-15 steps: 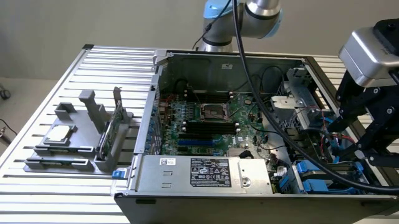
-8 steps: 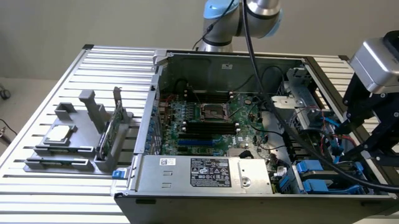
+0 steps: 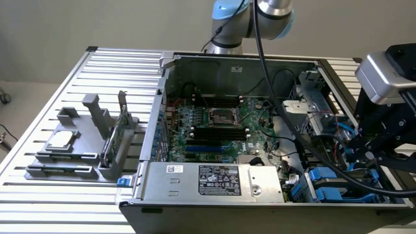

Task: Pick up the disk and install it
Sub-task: 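Insert the disk into the insertion slot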

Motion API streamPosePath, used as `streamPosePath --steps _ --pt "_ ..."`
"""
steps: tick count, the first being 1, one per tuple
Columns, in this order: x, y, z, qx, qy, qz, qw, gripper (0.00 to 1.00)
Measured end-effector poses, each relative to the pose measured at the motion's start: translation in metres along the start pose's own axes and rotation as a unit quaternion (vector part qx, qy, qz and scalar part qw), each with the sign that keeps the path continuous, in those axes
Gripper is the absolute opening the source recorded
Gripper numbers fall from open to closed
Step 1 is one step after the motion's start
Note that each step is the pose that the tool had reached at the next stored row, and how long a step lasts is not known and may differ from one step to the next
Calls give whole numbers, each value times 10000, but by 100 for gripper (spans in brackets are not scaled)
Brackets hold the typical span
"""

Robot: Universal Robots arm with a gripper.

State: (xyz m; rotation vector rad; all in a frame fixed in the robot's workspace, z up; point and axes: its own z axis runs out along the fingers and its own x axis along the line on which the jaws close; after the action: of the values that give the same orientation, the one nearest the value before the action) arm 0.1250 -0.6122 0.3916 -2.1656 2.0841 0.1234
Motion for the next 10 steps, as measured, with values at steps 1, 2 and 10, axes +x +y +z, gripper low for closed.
streamPosePath --steps 1,2,10 --pt "-1 -5 17 0 1 -1 10000 25" --pt "-1 -10 35 0 2 -2 10000 25" --pt "7 -35 184 -2 -1 -15 10000 25"
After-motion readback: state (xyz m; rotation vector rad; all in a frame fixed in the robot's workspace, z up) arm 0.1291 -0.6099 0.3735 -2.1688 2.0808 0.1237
